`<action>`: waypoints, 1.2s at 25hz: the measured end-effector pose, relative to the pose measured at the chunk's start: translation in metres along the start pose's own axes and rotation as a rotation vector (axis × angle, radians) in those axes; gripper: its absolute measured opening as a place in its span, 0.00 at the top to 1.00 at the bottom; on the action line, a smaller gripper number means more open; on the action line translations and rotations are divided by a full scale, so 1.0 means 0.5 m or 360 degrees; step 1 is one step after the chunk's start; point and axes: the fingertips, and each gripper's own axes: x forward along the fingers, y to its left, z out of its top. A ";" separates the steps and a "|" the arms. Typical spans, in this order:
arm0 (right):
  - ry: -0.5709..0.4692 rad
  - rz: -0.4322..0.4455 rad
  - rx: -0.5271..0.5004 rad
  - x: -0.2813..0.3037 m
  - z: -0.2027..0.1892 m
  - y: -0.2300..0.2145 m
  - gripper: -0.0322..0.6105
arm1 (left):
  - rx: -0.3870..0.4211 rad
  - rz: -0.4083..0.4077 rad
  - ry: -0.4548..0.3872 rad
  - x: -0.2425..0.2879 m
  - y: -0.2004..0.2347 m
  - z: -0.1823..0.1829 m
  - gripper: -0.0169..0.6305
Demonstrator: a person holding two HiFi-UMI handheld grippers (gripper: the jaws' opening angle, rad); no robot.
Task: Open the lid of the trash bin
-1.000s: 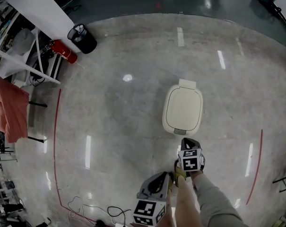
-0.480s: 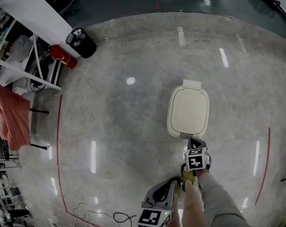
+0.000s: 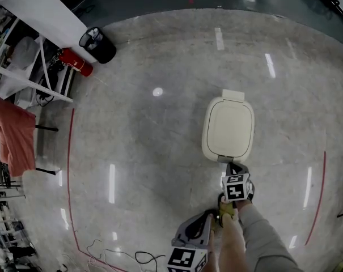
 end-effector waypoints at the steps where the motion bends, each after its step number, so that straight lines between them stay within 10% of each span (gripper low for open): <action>1: 0.0002 0.0001 0.0004 -0.001 0.000 0.001 0.95 | -0.0001 0.0003 0.0004 0.000 0.000 -0.001 0.97; 30: 0.0001 0.0050 0.0028 -0.073 0.014 0.025 0.95 | 0.0076 0.0005 0.0016 -0.008 0.012 0.006 0.97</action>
